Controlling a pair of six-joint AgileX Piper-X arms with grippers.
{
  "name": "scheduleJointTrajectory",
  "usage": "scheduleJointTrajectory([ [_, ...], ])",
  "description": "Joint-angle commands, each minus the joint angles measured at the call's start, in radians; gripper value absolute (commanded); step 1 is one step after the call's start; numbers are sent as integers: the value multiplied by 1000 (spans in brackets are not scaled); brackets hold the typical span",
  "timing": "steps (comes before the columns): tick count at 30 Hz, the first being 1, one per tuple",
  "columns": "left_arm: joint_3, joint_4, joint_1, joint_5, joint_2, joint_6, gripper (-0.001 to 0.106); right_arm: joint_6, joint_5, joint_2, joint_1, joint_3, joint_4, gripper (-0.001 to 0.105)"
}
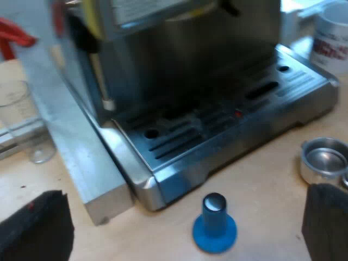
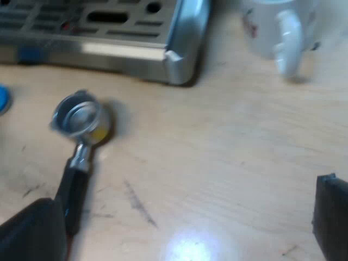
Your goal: Put the handle in the coffee machine
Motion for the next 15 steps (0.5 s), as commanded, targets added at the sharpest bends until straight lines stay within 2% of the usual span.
scheduleJointTrajectory([
  [1,-28,38,-4,74,41,71,86,-19,-5,79,82,-41,19,93],
  [2,-46,66,-4,116,68,125,86,-19,-3,102,107,-53,19,93],
  [10,-78,131,-4,284,159,267,86,-2,46,253,308,-86,17,93],
  [13,-77,161,-4,314,182,306,86,20,53,278,349,-86,17,93],
  [15,-77,183,-4,330,201,352,86,69,95,330,440,-86,9,93],
])
